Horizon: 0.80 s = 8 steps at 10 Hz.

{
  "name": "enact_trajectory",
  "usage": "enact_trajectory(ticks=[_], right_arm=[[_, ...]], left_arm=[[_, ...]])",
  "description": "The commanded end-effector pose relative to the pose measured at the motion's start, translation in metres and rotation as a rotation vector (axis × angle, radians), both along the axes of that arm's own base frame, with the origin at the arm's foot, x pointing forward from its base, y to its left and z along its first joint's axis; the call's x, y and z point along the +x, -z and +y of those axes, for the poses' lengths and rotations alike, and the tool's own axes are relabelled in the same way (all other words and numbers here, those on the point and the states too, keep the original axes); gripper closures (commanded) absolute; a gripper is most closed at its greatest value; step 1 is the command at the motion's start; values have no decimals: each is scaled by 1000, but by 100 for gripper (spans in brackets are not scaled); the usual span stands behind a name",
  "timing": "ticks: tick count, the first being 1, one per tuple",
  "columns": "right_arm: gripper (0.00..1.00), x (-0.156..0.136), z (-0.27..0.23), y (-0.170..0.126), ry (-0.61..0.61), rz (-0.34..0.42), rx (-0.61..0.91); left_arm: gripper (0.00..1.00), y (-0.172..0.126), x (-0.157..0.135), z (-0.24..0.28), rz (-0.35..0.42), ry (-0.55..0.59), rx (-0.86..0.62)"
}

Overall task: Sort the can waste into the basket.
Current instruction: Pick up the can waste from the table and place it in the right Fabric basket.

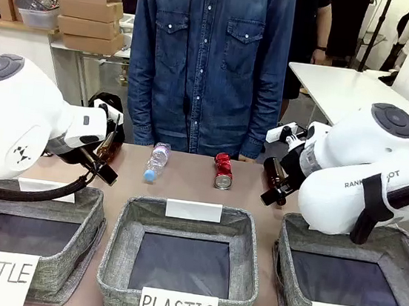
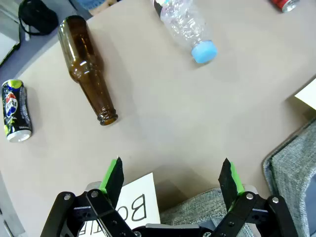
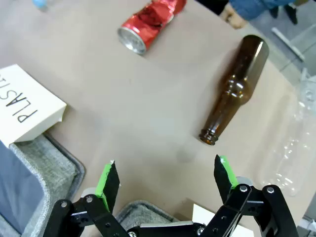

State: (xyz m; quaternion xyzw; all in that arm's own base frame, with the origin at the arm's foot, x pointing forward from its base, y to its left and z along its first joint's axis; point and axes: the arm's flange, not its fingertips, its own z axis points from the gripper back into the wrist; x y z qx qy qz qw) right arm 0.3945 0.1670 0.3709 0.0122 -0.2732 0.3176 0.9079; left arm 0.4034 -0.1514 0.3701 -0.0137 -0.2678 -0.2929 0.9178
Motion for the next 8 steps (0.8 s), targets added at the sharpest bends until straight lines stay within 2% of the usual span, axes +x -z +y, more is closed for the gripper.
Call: enact_trajectory(ticks=[1, 8], right_arm=[[0, 0, 0, 0, 0, 0, 0], [0, 0, 0, 0, 0, 0, 0]], left_arm=[[0, 0, 0, 0, 0, 0, 0], [0, 0, 0, 0, 0, 0, 0]])
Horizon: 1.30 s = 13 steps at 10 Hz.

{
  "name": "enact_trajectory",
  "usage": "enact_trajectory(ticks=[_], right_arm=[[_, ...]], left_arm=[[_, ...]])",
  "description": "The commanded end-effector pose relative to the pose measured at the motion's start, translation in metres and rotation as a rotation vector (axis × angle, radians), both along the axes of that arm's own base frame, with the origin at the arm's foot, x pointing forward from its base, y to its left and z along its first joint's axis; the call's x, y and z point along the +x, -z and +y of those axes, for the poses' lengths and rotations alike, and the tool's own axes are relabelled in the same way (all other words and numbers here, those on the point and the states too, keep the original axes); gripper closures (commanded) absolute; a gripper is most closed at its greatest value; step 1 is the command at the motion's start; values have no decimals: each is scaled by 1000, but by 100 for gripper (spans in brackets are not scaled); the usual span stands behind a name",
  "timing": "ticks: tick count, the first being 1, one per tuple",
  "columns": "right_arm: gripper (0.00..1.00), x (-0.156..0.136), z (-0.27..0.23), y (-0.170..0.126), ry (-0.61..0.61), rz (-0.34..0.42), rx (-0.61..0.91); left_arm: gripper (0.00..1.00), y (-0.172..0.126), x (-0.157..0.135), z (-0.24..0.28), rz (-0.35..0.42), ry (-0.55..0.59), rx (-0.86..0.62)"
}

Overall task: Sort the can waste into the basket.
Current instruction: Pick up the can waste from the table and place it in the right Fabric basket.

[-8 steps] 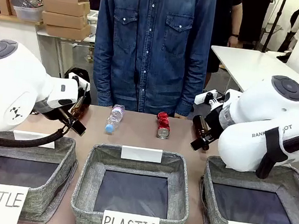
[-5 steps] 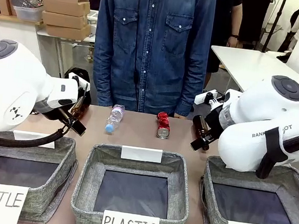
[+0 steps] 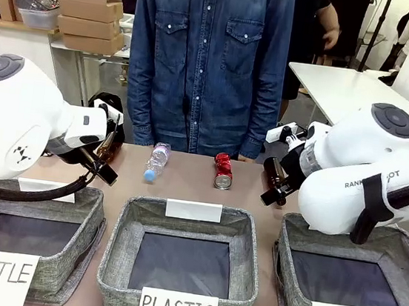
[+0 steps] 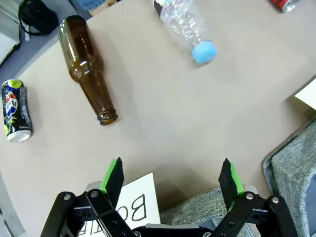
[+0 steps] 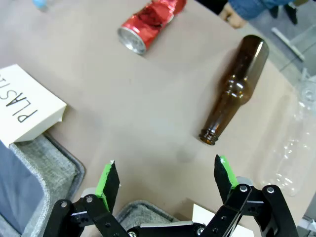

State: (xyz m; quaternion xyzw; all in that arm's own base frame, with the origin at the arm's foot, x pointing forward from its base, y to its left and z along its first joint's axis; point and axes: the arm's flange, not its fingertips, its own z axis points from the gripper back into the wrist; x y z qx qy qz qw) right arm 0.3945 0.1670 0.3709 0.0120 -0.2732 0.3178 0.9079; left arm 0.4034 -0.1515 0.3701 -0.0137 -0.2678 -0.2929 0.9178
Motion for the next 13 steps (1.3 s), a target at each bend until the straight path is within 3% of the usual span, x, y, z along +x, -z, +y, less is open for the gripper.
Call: enact_trajectory(ticks=[1, 5, 6, 7, 9, 11, 12, 13], right_arm=[[0, 0, 0, 0, 0, 0, 1], [0, 0, 0, 0, 0, 0, 0], [0, -11, 4, -24, -20, -11, 5], [0, -30, 2, -67, 25, 11, 21], [0, -74, -13, -130, 15, -82, 45], [0, -105, -25, -156, -8, -194, 27], [0, -108, -26, -153, 37, -256, -6], [0, -78, -17, -167, 4, -157, 45]], left_arm=[[0, 0, 0, 0, 0, 0, 0], [0, 0, 0, 0, 0, 0, 0], [0, -28, -6, 3, 51, 9, 31], [0, -77, -21, 9, 32, -16, 29], [0, -145, -65, 33, -138, 1, 50], [0, -168, -100, 45, -219, 18, 91], [0, -155, -95, 37, -256, -71, 215], [0, -187, -78, 36, -195, 4, 43]])
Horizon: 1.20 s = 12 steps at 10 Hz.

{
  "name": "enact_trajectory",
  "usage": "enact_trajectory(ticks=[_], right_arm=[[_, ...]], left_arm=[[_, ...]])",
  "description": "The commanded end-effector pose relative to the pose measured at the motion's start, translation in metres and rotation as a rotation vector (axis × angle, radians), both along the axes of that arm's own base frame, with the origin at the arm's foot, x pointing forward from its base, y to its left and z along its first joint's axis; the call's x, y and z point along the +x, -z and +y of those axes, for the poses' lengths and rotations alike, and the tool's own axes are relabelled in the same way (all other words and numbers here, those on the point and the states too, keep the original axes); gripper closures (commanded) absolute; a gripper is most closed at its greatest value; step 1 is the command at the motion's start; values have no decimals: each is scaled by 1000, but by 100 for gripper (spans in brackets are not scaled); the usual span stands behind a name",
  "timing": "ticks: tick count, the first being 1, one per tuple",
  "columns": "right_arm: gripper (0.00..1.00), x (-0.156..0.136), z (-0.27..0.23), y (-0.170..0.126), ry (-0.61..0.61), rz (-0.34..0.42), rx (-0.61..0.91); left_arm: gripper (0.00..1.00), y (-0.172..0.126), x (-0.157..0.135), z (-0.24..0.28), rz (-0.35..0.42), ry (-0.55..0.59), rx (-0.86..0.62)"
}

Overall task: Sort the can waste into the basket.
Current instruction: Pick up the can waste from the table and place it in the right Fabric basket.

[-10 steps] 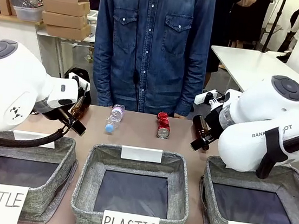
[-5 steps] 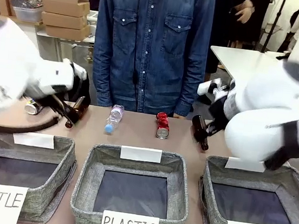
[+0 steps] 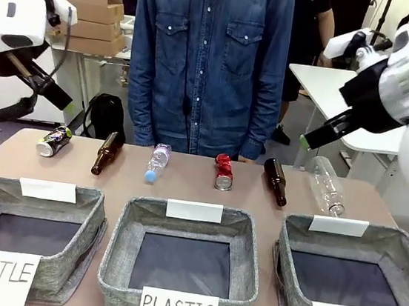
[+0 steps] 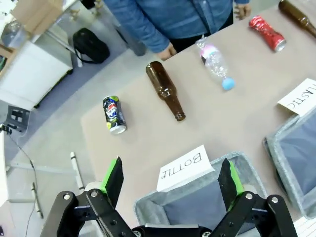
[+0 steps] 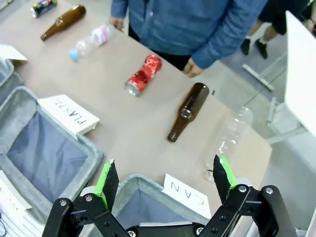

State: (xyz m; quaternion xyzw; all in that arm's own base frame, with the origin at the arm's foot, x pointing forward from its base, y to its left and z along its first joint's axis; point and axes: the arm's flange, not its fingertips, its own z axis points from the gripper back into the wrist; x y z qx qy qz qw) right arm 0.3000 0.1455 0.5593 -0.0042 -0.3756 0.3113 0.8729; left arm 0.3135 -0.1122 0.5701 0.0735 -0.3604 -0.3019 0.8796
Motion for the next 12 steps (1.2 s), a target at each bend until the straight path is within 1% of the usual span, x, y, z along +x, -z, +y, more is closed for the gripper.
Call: enact_trajectory(ticks=[1, 2, 3, 4, 5, 6, 7, 8, 9, 10, 11, 12], right_arm=[[0, 3, 1, 2, 0, 5, 0], [0, 11, 13, 15, -157, 104, 82], [0, 17, 6, 9, -123, 220, 289], [0, 18, -11, -5, -113, 421, 588], [0, 20, -32, -8, -31, 579, 735], [0, 21, -51, -7, 8, 632, 830], [0, 21, -73, -7, 19, 662, 921], [0, 20, -94, -7, 1, 661, 1009], [0, 20, -116, -4, 27, 637, 1076], [0, 22, -128, 2, 47, 614, 1104], [0, 25, -133, 11, 55, 602, 1106], [0, 32, -127, 23, 83, 575, 1037]], left_arm=[[0, 13, 12, -3, 48, 20, -65], [0, 0, 0, 0, 0, 0, 0], [0, -1, 7, 6, 177, 74, -57], [0, -5, 12, 28, 340, 142, -197], [0, -4, 16, 52, 437, 152, -322], [0, 0, 18, 81, 527, 229, -533], [0, 4, 19, 106, 553, 215, -666], [0, 8, 17, 128, 546, 183, -750], [0, 11, 14, 149, 498, 154, -864], [0, 13, 10, 164, 453, 105, -915], [0, 16, 7, 173, 418, 47, -924], [0, 19, 10, 171, 405, -208, -788]])
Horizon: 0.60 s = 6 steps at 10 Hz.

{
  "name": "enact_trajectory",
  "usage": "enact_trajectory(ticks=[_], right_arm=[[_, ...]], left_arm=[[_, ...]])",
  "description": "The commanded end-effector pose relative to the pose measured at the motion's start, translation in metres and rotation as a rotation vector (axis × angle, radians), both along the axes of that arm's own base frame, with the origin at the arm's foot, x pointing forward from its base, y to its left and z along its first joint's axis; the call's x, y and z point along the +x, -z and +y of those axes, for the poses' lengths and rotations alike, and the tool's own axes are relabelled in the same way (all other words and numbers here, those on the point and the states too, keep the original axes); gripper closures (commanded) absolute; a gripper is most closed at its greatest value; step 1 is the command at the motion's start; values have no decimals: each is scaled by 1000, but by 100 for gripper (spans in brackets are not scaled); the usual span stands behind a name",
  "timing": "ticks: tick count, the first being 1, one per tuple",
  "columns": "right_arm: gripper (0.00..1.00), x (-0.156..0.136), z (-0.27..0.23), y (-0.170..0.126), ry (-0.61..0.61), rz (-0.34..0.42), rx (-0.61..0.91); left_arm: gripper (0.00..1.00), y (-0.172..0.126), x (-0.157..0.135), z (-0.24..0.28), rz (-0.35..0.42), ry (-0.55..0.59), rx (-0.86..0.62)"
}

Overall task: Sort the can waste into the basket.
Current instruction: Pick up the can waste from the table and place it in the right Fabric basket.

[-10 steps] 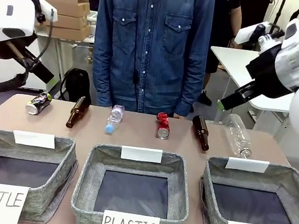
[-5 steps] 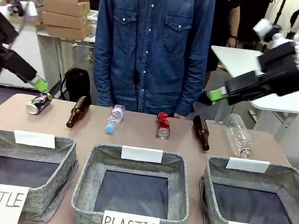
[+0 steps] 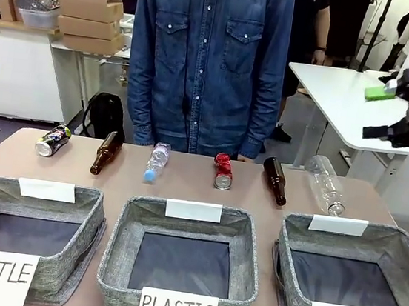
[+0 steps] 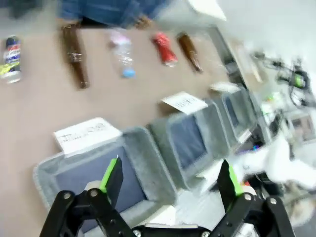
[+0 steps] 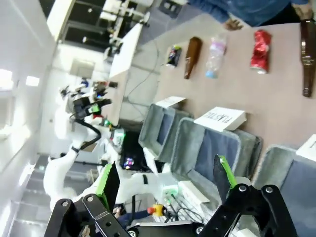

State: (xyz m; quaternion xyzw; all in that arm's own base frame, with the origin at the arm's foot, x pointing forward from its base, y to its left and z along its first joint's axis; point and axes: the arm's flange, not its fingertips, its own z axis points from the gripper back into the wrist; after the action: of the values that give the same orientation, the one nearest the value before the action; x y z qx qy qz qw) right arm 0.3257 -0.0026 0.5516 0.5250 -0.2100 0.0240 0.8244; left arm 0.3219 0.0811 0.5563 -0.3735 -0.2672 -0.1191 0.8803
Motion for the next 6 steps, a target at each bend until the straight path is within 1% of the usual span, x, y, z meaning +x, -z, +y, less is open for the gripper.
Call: enact_trajectory(ticks=[1, 6], right_arm=[[0, -5, 6, -11, -38, -4, 21], [0, -5, 6, -11, -38, -4, 21]], left_arm=[[0, -2, -2, -10, -7, 112, -52], [0, -2, -2, -10, -7, 112, -52]])
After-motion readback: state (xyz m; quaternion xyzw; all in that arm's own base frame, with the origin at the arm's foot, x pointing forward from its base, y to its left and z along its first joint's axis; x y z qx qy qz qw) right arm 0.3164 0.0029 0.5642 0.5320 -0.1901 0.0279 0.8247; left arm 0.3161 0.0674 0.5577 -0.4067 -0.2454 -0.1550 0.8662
